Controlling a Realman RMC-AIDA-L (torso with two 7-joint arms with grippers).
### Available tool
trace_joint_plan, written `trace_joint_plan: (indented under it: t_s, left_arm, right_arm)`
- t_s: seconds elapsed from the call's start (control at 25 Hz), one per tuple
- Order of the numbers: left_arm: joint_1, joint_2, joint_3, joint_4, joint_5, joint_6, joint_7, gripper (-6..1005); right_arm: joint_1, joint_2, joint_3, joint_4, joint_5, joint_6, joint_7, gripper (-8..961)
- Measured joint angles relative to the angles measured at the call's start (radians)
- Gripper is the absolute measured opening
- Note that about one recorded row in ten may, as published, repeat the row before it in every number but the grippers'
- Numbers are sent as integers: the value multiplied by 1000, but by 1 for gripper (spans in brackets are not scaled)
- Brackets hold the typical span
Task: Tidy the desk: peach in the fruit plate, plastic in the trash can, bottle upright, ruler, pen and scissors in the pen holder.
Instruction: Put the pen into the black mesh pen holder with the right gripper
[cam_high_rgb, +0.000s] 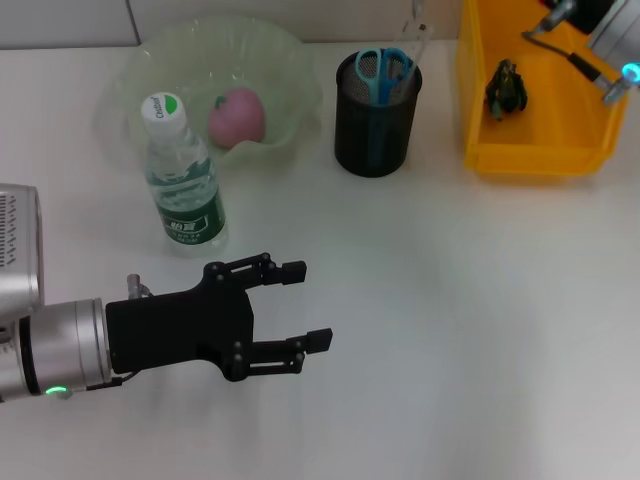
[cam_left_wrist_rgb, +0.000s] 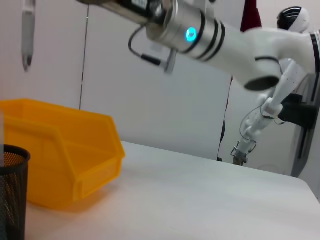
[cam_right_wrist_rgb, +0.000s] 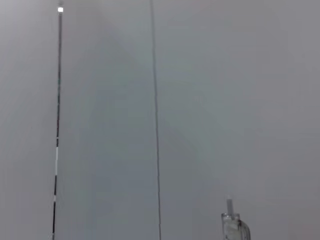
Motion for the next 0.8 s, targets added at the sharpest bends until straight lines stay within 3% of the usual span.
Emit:
trace_joint_plan:
  t_s: [0.2,0.56,0.8]
  left_arm:
    - [3,0,-9,-5,-1,0,0,813]
    - [11,0,-12,-6,-3,0,0,813]
    - [10,0,-12,-6,-3,0,-6,813]
  right_arm:
    - [4,3,-5,80,39,-81,-124,174]
    - [8,5,-12,134,45,-75,-197,174]
    - [58,3,-35,203,45,-36,-214,174]
